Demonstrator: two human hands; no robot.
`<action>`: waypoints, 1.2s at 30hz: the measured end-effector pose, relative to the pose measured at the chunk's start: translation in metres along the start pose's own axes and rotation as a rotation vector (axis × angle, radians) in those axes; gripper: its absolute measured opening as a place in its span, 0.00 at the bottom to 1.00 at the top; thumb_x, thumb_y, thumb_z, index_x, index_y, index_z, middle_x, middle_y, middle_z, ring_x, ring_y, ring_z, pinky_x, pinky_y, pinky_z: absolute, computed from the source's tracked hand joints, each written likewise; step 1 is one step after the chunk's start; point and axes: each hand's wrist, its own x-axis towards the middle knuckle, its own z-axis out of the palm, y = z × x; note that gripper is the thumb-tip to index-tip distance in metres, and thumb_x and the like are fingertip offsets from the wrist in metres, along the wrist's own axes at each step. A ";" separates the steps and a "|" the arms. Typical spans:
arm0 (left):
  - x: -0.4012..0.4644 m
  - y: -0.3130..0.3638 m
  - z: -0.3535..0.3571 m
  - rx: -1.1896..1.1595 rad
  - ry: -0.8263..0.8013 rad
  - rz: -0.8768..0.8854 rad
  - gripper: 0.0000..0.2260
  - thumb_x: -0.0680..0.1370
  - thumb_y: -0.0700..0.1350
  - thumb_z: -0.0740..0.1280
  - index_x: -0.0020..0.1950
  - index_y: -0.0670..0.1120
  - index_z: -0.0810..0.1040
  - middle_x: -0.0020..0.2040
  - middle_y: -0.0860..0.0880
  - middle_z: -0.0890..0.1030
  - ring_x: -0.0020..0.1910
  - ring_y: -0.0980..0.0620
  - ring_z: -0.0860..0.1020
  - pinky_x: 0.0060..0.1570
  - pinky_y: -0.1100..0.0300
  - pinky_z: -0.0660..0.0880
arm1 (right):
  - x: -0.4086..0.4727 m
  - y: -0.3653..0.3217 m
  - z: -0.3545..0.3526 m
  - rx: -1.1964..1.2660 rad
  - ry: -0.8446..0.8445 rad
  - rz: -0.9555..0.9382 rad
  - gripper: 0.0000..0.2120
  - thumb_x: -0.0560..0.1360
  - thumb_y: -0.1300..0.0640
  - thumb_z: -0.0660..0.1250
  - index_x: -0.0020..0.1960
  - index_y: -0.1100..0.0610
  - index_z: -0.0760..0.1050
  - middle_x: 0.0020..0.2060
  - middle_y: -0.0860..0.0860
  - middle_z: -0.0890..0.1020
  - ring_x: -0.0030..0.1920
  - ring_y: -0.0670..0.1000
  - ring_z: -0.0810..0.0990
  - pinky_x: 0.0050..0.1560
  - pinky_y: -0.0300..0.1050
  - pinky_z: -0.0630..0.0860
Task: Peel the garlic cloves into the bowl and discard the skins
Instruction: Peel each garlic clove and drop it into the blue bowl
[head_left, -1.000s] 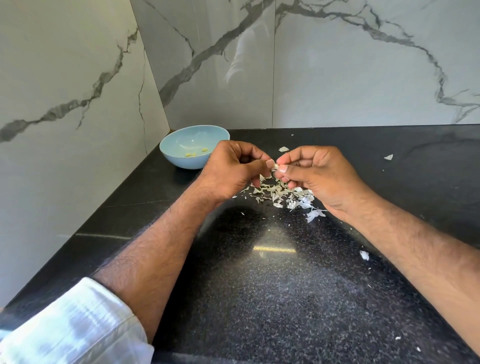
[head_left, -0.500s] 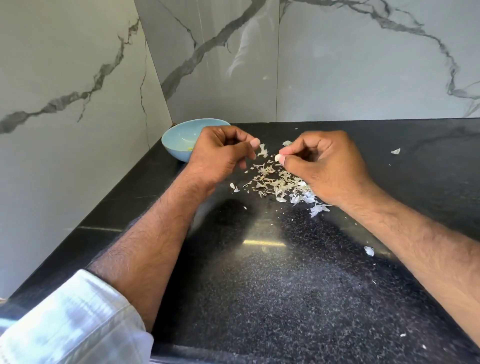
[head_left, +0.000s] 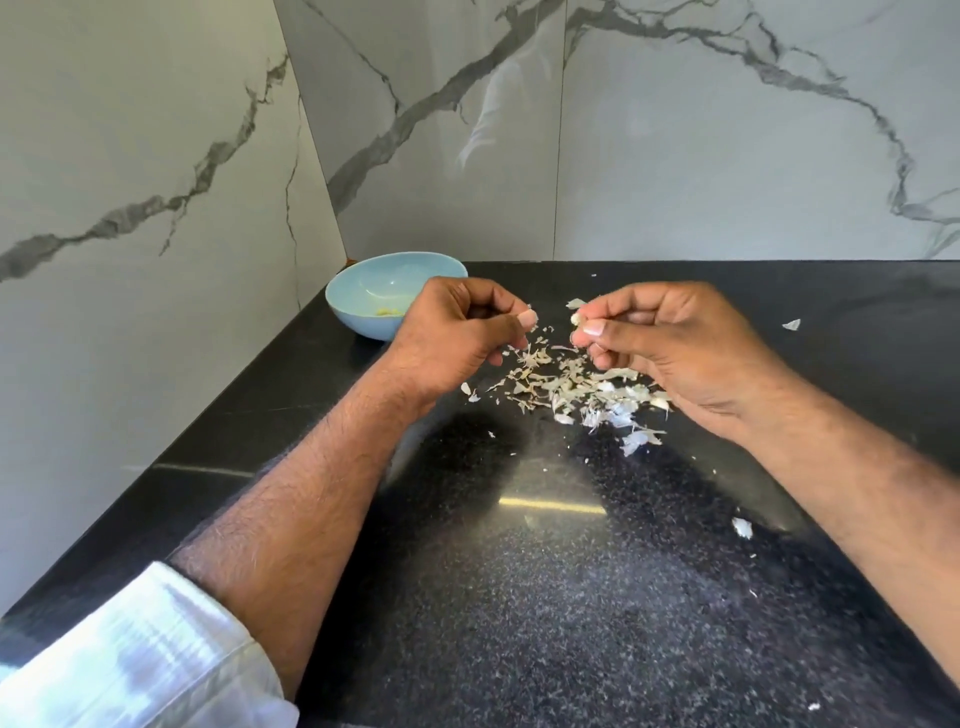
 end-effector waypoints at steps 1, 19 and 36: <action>-0.001 0.001 0.001 0.005 -0.023 0.011 0.05 0.80 0.40 0.76 0.50 0.38 0.86 0.39 0.44 0.86 0.30 0.56 0.76 0.29 0.69 0.71 | 0.001 0.000 0.000 0.066 0.018 0.013 0.11 0.73 0.66 0.75 0.55 0.65 0.83 0.47 0.61 0.88 0.45 0.57 0.83 0.50 0.48 0.84; -0.008 0.005 0.019 0.238 -0.012 0.239 0.02 0.79 0.44 0.77 0.47 0.47 0.88 0.35 0.48 0.85 0.30 0.55 0.75 0.30 0.61 0.73 | 0.002 0.010 0.011 -0.339 0.195 -0.173 0.04 0.75 0.61 0.78 0.49 0.56 0.87 0.36 0.50 0.88 0.32 0.48 0.84 0.39 0.43 0.84; -0.013 0.010 0.036 0.742 0.086 0.508 0.03 0.75 0.43 0.69 0.43 0.47 0.83 0.35 0.54 0.80 0.33 0.53 0.77 0.36 0.53 0.79 | 0.003 0.013 0.015 -0.365 0.212 -0.031 0.04 0.74 0.62 0.79 0.47 0.55 0.87 0.34 0.49 0.87 0.31 0.46 0.84 0.36 0.42 0.83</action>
